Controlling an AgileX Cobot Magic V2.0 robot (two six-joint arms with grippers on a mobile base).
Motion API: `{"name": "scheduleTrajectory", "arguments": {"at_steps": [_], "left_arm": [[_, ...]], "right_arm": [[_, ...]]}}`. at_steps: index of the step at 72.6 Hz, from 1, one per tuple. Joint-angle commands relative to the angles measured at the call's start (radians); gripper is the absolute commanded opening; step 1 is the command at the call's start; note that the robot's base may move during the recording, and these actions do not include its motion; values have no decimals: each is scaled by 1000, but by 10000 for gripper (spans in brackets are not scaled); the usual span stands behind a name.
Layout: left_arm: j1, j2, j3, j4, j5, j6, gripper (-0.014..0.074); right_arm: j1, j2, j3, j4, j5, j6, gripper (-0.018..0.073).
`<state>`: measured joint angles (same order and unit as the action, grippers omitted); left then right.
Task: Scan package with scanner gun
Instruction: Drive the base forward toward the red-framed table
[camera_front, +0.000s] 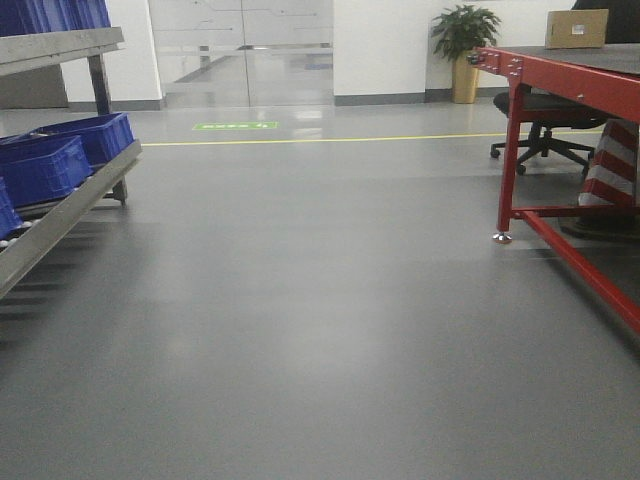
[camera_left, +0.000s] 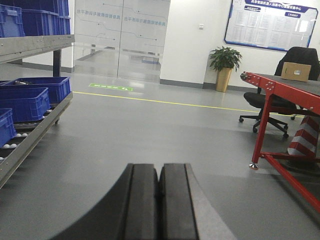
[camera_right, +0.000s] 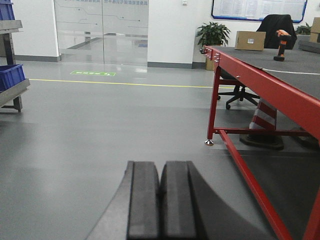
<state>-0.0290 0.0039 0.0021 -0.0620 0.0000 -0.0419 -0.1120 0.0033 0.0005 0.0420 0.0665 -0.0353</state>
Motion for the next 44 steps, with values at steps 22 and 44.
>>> {"name": "scheduleTrajectory", "arguments": {"at_steps": [22, 44], "left_arm": [[-6, -4, -2, 1, -18, -4, -111], [-6, -4, -2, 1, -18, -4, -111]], "right_arm": [[-3, -3, 0, -6, -15, -2, -165], [-3, -3, 0, -6, -15, -2, -165]]}}
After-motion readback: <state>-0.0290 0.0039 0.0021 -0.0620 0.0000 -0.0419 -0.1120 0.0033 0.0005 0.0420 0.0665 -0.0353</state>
